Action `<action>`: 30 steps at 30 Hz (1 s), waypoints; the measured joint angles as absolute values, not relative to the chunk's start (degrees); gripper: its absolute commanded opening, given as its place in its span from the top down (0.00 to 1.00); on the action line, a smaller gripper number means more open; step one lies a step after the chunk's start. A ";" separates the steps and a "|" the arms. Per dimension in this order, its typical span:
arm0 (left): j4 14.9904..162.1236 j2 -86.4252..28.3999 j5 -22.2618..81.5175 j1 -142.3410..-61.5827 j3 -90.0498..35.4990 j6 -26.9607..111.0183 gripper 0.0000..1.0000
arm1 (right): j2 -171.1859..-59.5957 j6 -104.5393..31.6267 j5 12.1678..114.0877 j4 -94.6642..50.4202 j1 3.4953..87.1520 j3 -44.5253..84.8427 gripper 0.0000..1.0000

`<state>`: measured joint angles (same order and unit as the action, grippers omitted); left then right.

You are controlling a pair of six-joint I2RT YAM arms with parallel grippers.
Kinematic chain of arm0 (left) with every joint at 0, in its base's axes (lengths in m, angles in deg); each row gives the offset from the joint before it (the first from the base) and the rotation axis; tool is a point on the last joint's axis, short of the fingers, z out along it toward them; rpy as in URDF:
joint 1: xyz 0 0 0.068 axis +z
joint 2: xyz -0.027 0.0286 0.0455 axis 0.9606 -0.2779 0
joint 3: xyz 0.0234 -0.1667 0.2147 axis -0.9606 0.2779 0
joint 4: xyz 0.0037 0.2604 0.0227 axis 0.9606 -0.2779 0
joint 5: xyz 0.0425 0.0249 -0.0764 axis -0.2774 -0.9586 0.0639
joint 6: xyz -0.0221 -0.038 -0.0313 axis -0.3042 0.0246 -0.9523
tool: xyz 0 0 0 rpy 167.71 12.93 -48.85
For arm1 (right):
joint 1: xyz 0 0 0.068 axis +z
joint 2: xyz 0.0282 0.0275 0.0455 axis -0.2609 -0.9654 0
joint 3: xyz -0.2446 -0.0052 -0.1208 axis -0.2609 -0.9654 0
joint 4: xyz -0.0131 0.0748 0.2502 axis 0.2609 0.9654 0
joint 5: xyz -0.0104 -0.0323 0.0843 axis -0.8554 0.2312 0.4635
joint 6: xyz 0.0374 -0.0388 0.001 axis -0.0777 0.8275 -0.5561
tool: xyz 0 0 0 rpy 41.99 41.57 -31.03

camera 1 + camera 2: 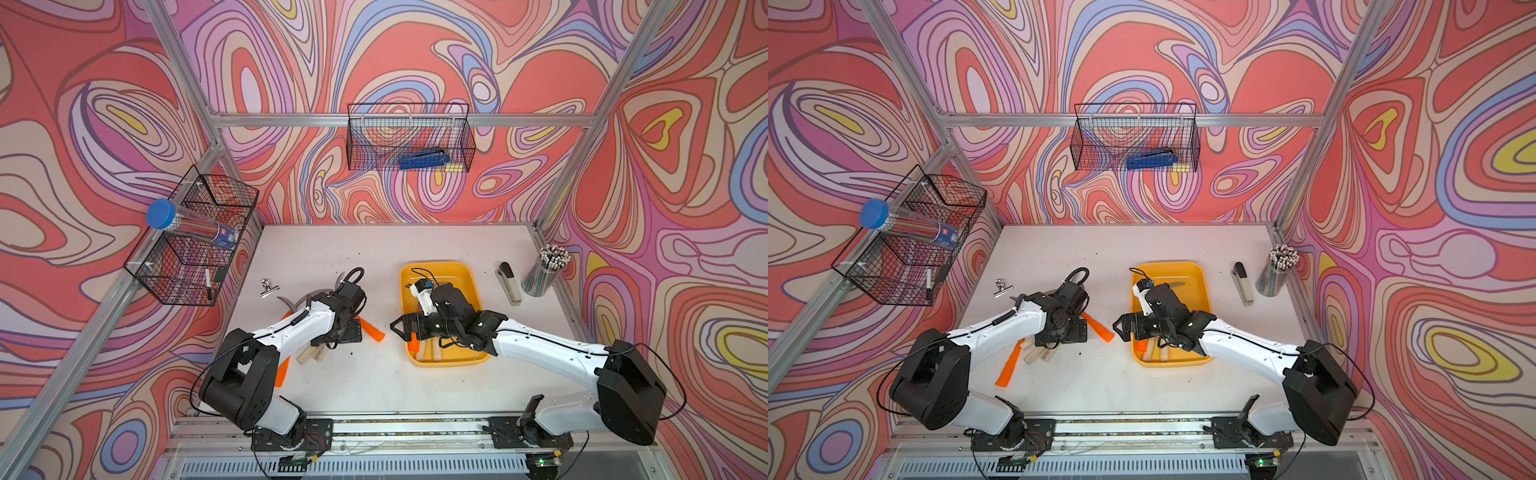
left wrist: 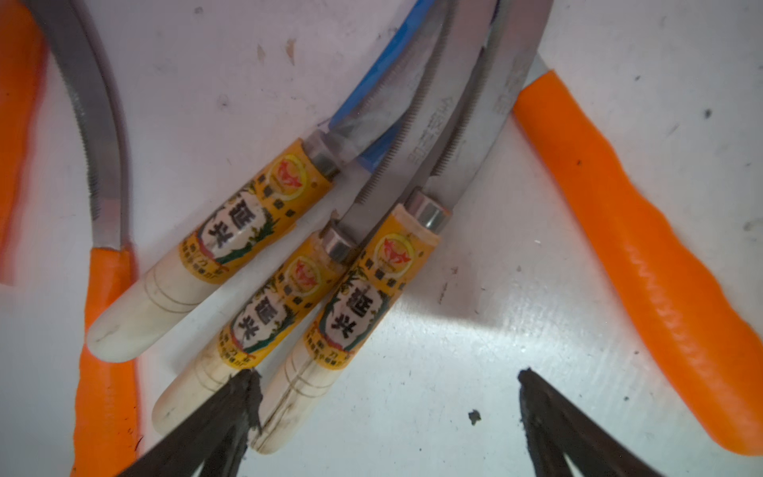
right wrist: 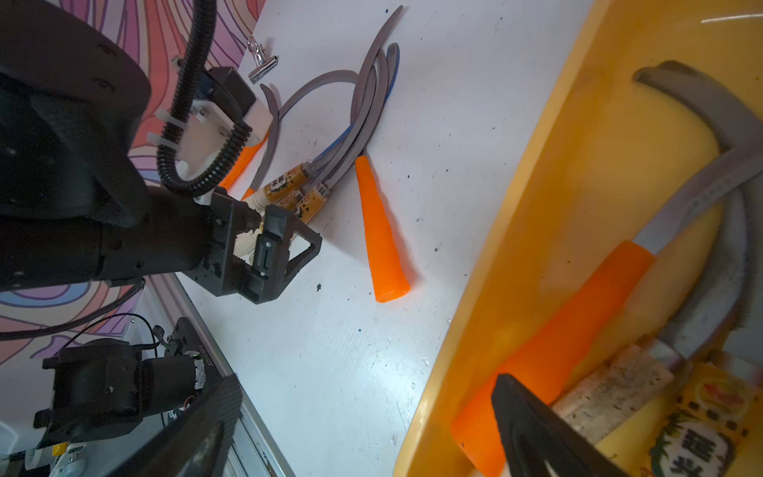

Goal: Put small sickles into storage boxes
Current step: Pick up the sickle at the center of the board.

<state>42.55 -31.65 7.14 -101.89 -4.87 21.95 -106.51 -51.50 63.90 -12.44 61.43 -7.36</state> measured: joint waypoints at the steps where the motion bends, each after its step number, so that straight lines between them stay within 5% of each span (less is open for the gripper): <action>1: 43.10 -31.86 7.55 -101.89 -4.65 21.84 0.02 | -106.51 -51.54 63.79 -12.57 61.43 -7.36 0.02; 30: 44.63 -35.08 3.90 -111.12 -3.45 18.50 0.11 | -106.51 -51.80 62.22 -13.12 61.45 -7.38 0.02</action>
